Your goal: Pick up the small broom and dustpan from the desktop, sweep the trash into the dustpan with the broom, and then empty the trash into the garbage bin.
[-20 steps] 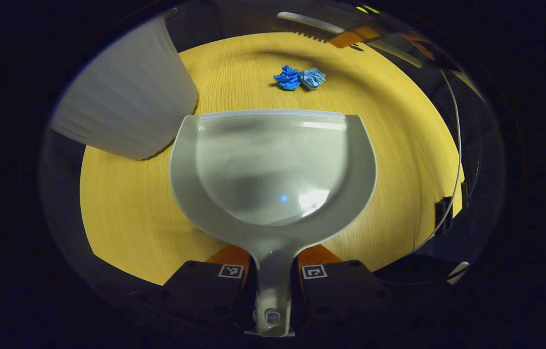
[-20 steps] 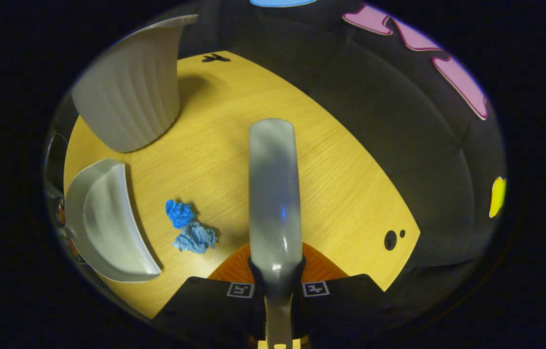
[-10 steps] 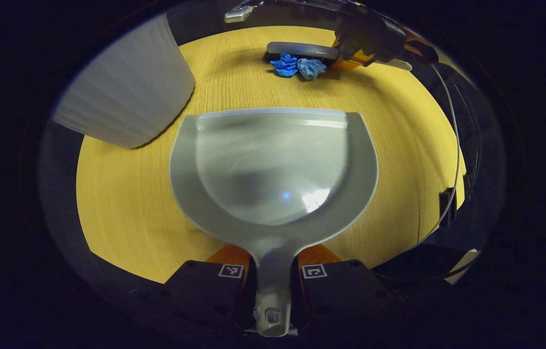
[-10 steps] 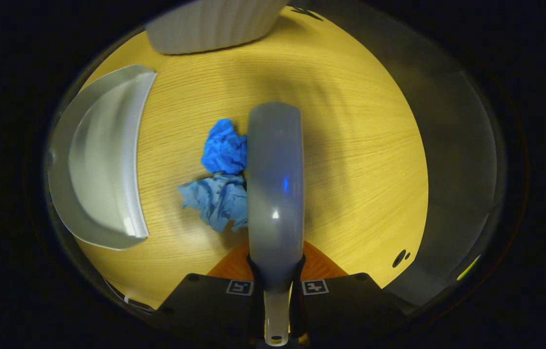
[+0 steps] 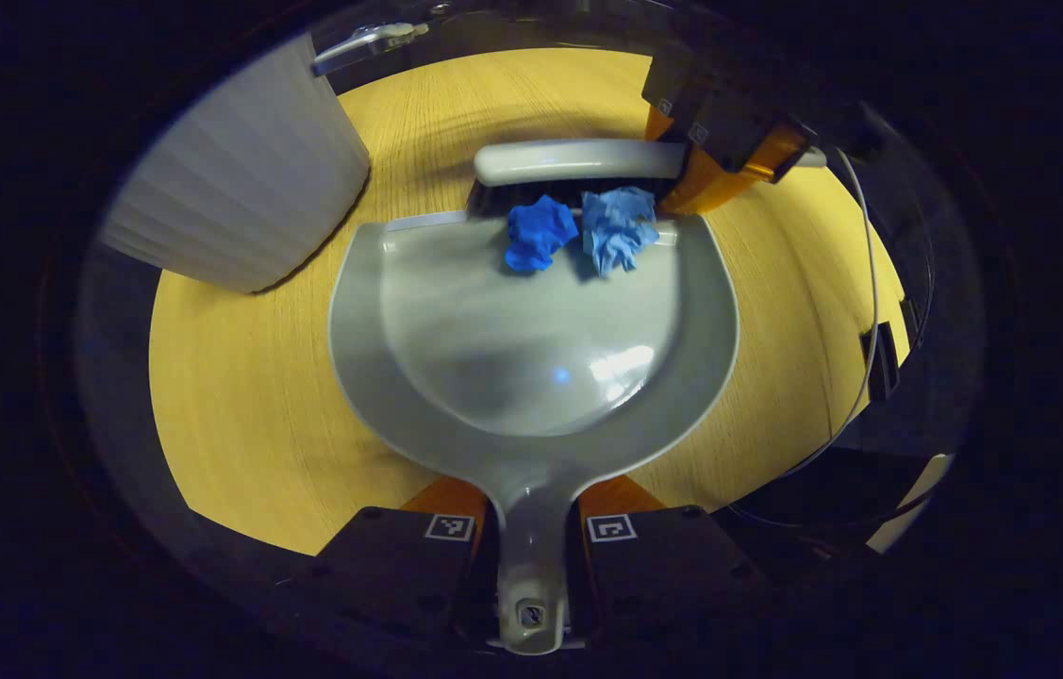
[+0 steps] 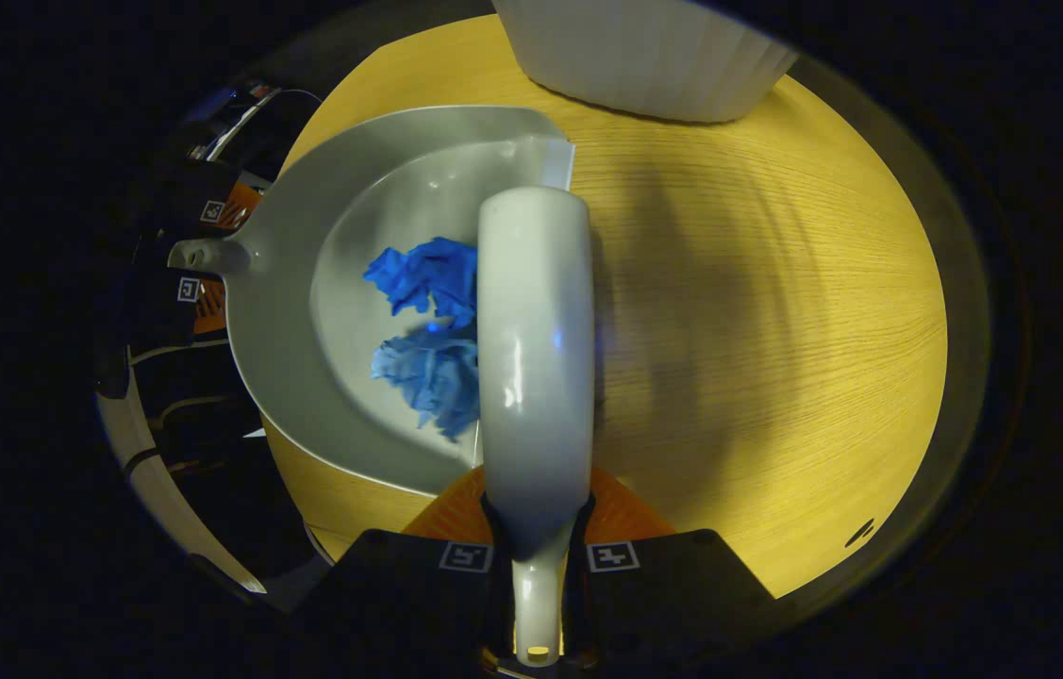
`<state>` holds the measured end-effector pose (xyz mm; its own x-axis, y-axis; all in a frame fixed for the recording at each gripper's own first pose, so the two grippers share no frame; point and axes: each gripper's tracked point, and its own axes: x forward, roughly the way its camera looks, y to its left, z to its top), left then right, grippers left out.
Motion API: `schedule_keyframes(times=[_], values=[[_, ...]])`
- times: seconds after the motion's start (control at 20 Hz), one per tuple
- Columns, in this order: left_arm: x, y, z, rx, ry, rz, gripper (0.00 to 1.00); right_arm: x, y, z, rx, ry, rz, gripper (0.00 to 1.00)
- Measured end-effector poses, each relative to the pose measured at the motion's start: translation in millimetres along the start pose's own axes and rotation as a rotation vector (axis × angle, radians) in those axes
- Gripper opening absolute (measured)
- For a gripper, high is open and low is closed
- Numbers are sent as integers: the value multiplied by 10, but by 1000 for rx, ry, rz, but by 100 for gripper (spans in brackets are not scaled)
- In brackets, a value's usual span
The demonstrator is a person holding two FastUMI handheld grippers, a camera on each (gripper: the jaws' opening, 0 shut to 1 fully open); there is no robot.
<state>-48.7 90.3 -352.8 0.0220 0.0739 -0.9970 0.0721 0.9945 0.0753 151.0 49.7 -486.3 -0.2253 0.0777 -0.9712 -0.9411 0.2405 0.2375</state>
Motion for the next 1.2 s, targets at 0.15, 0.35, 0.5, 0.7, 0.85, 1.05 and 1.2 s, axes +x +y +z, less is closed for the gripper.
schedule_keyframes(times=[0.15, 0.35, 0.5, 0.7, 0.85, 1.05, 1.2], values=[[-21, 50, -16, 29, -23, 38, 27, -64, 65, 30, 138, -72, 120, 22], [-48, 24, 56, 46, -122, 55, 27, -340, 129, 95, 326, -290, 208, 22], [-147, 13, 186, 45, -224, 34, 27, -528, 165, 101, 456, -506, 251, 22], [-178, 64, 334, 108, -366, 70, 27, -752, 180, -38, 568, -783, 238, 21], [-164, 93, 444, 131, -454, 110, 27, -666, 270, -114, 609, -978, 160, 21], [-114, 261, 548, 133, -497, 215, 27, -352, 329, -242, 698, -1147, 27, 21], [-176, 524, 587, 129, -491, 366, 27, -135, 489, -374, 757, -1204, 19, 21]])
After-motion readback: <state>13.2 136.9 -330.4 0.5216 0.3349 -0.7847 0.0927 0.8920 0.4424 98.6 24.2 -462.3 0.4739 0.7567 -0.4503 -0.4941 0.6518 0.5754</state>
